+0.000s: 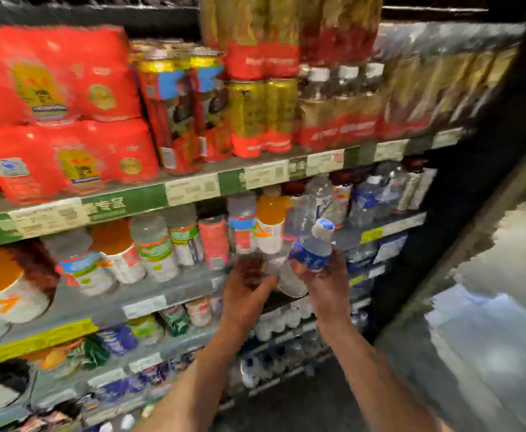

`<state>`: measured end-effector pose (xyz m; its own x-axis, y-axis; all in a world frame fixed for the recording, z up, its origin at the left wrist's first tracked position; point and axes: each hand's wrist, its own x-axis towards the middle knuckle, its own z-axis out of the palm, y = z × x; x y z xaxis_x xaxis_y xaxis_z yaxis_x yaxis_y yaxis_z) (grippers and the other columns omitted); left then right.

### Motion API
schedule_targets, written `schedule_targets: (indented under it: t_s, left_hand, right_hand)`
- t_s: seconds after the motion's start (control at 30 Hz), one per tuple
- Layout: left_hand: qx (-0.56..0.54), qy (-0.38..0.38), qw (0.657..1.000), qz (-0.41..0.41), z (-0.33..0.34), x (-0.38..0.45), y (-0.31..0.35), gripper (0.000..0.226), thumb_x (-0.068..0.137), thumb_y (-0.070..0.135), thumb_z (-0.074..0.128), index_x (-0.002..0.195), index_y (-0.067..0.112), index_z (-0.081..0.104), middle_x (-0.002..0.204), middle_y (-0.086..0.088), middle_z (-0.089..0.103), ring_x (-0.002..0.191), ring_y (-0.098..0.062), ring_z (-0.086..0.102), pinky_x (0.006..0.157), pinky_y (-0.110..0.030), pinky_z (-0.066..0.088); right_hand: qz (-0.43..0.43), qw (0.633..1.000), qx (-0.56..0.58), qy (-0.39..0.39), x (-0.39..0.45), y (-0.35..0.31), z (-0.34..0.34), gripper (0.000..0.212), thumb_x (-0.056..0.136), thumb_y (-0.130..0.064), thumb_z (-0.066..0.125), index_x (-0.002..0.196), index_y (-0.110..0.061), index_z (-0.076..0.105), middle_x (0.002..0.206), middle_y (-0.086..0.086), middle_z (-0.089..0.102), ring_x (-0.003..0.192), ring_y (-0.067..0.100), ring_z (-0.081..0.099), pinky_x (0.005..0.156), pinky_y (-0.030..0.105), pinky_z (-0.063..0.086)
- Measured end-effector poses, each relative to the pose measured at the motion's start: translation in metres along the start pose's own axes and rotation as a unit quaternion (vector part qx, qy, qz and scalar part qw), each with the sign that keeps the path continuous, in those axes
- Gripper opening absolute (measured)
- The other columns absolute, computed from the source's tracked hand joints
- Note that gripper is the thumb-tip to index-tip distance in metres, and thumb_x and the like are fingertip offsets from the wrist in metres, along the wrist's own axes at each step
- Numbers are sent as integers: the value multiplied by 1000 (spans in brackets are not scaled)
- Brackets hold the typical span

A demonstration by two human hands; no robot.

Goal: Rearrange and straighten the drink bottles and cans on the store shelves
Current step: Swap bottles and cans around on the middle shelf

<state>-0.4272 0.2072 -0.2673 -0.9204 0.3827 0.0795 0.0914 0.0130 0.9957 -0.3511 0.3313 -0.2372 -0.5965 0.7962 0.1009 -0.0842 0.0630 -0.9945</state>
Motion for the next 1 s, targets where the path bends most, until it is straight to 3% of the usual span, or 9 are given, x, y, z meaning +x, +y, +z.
schedule_targets:
  t_s: [0.07, 0.2, 0.3, 0.43, 0.57, 0.7, 0.8, 0.9, 1.0]
  left_hand:
    - [3, -3, 1000, -3, 48, 6, 9, 49, 65, 48, 78, 105, 26, 62, 92, 13, 71, 79, -4, 66, 71, -19, 55]
    - [-2, -32, 999, 5, 130, 18, 21, 31, 85, 10, 78, 108, 23, 61, 100, 8, 67, 80, -1, 63, 72, -19, 52]
    - [-2, -41, 999, 1, 179, 31, 24, 31, 80, 18, 82, 99, 30, 61, 95, 8, 68, 81, -10, 63, 71, -28, 54]
    - [-10, -54, 998, -24, 227, 49, 24, 32, 81, 15, 83, 104, 22, 61, 97, 0, 67, 84, -15, 64, 73, -29, 55]
    - [25, -86, 996, 22, 264, 76, 14, 35, 76, 35, 84, 101, 34, 59, 99, -4, 68, 92, -22, 68, 77, -37, 57]
    - [7, -128, 992, -5, 304, 105, 5, 41, 75, 35, 85, 105, 38, 57, 112, 2, 67, 107, -18, 66, 89, -43, 57]
    - [-3, -162, 987, 1, 337, 125, 0, 55, 69, 50, 81, 117, 34, 60, 120, 10, 65, 110, -9, 64, 92, -38, 57]
    - [-12, -177, 984, 0, 371, 139, 7, 44, 82, 26, 82, 119, 32, 58, 120, 8, 64, 108, -8, 62, 85, -19, 54]
    - [-14, -178, 984, 8, 406, 150, 12, 41, 86, 21, 79, 111, 43, 55, 115, 8, 64, 107, -9, 62, 87, -22, 52]
  right_hand:
    - [-1, 1000, -22, -12, 23, 3, -37, 72, 55, -43, 85, 116, -13, 62, 104, 1, 73, 87, 3, 69, 75, 26, 53]
    - [15, 1000, 7, 9, 58, 6, -102, 69, 52, -38, 85, 111, -13, 61, 99, -2, 74, 88, 14, 70, 82, 33, 54]
    - [23, 999, 2, 24, 83, 7, -144, 60, 55, -38, 87, 108, -26, 61, 100, -10, 74, 92, 12, 70, 83, 35, 54]
    - [36, 999, 11, 40, 112, 18, -183, 51, 71, -11, 88, 110, -28, 61, 102, -10, 73, 95, 13, 70, 90, 38, 54]
    - [34, 997, 4, 64, 140, 28, -203, 54, 71, -9, 87, 111, -33, 59, 104, -12, 72, 94, 7, 69, 86, 29, 54]
    - [25, 996, -16, 89, 169, 29, -221, 53, 72, -3, 85, 108, -30, 57, 105, -10, 71, 91, 5, 69, 80, 22, 52]
    - [21, 992, -25, 120, 192, 29, -240, 55, 73, -1, 84, 107, -33, 56, 104, -13, 70, 87, -2, 68, 73, 14, 52]
    - [25, 989, -30, 140, 213, 32, -263, 56, 74, -4, 84, 113, -32, 56, 109, -12, 70, 90, -1, 69, 74, 14, 51]
    - [18, 989, -33, 141, 231, 34, -284, 57, 74, 0, 82, 115, -28, 55, 109, -11, 69, 86, -6, 68, 71, 10, 51]
